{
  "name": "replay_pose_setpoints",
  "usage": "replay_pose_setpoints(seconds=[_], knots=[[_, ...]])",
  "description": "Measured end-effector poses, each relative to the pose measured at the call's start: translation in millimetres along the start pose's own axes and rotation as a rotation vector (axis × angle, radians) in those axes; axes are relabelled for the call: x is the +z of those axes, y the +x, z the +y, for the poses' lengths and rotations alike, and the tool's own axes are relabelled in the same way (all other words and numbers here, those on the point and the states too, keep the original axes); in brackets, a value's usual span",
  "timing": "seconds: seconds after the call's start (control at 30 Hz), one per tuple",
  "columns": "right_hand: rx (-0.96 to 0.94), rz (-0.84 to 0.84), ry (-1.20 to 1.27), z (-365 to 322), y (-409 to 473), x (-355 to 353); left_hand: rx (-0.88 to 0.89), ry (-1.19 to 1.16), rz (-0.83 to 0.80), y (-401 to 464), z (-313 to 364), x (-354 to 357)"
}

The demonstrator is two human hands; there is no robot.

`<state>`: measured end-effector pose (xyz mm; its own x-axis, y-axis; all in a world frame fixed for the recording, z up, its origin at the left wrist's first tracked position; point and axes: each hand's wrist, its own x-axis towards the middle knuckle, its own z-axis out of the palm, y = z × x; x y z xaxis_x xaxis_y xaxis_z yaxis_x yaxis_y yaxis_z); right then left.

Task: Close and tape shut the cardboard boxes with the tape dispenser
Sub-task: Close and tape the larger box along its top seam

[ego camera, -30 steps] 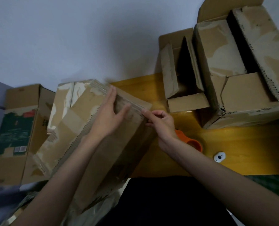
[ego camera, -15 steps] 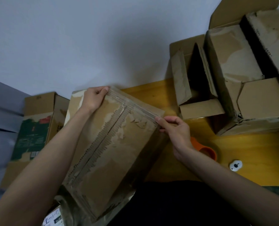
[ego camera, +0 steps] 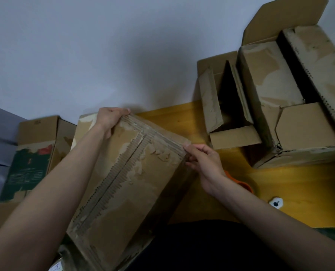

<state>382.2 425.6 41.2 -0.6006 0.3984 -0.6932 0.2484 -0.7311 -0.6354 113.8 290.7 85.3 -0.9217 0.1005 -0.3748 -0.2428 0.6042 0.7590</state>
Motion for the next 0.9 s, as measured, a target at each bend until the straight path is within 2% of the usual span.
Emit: replay_pose_setpoints(seconds=[0.2, 0.37, 0.5, 0.6, 0.7, 0.8, 0.9], knots=[[0.063, -0.026, 0.048, -4.5, 3.3, 0.1, -0.048, -0.039, 0.028, 0.4, 2.1, 1.4], [0.129, -0.078, 0.059, -13.7, 4.0, 2.2, -0.051, 0.043, 0.06, -0.8, 4.0, 8.6], [0.102, -0.108, 0.03, -20.0, 6.0, 2.8, 0.001, 0.019, -0.045, 9.2, -1.5, 3.2], [-0.001, -0.153, -0.113, -19.1, 3.2, -0.8, 0.078, 0.028, -0.215, 13.2, -8.8, -11.3], [-0.214, -0.169, -0.325, -14.0, 0.3, -6.9, 0.119, 0.029, -0.365, 13.3, -17.3, -27.9], [-0.379, -0.144, -0.497, -11.9, 0.1, -9.9, 0.162, 0.084, -0.401, 15.2, -20.2, -33.4], [-0.503, -0.099, -0.693, -12.4, 2.3, -11.3, 0.262, 0.223, -0.347, 14.9, -18.7, -30.3]])
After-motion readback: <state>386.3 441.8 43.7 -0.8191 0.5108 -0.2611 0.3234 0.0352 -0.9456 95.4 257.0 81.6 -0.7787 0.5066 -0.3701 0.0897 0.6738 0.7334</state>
